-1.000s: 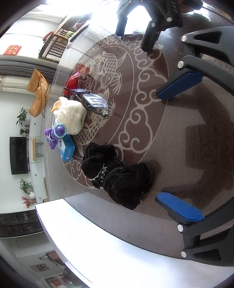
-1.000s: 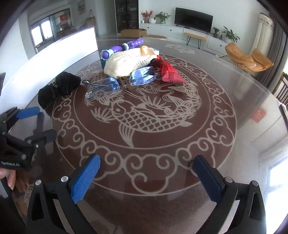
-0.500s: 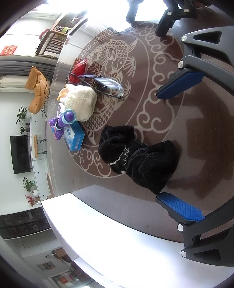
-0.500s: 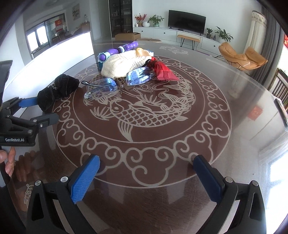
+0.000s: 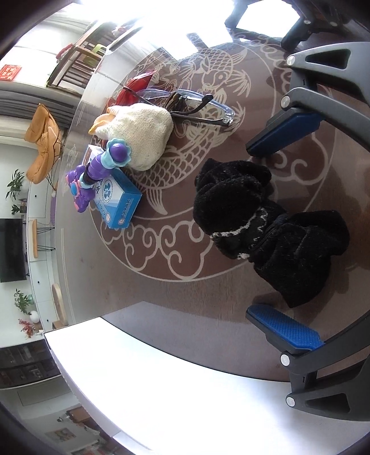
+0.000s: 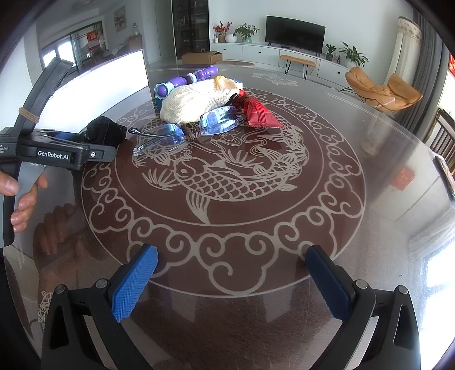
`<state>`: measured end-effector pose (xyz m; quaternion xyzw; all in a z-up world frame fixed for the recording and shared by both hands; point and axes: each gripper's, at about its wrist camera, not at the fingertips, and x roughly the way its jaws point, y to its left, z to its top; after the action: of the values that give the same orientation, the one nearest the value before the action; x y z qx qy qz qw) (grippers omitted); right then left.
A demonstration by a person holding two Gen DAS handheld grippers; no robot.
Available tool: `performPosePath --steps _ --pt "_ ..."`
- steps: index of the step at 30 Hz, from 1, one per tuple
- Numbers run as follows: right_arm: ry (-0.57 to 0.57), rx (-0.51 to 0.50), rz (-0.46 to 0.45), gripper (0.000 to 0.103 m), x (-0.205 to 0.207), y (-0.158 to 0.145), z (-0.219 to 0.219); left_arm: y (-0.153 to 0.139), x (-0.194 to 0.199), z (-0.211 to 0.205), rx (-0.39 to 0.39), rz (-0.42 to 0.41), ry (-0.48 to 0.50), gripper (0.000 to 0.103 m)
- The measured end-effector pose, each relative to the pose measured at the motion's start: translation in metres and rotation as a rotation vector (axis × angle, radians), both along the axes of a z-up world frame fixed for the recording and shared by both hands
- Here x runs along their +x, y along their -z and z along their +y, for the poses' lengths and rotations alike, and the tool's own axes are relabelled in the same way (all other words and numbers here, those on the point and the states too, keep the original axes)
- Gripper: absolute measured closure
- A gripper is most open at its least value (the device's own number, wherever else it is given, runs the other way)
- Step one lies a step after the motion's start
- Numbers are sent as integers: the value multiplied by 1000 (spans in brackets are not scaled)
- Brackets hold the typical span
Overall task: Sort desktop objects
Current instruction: 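Grasp a black velvet pouch with the left tool and lift it, then grasp the blue-framed eyeglasses with the right tool while the left tool holds the pouch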
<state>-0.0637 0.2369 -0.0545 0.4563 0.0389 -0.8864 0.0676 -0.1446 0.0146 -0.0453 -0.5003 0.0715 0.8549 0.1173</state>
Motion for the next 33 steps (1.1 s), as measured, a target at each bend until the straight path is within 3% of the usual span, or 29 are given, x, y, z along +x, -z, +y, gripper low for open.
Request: performPosePath --steps 6,9,14,18,19,20,21,23,28,31,33 --pt "0 0 0 0 0 0 0 -2 43 0 -23 16 202 0" --pt "0 0 0 0 0 0 0 -12 46 -3 -125 103 181 0" --pt "0 0 0 0 0 0 0 -27 17 -10 -60 105 166 0" --pt "0 0 0 0 0 0 0 -16 2 6 -122 88 174 0" --pt "0 0 0 0 0 0 0 -12 1 7 -125 82 169 2" --pt "0 0 0 0 0 0 0 -9 3 8 -115 79 163 20" --pt "0 0 0 0 0 0 0 -11 4 5 -58 80 152 29" --pt "0 0 0 0 0 0 0 -11 4 -5 17 62 91 68" --pt "0 -1 -1 0 0 0 0 -5 37 -31 20 118 -104 68" --pt "4 -3 0 0 0 0 0 -2 60 -44 22 169 -150 68" --pt "15 -108 0 0 -4 -6 3 -2 62 -51 15 166 -146 68"
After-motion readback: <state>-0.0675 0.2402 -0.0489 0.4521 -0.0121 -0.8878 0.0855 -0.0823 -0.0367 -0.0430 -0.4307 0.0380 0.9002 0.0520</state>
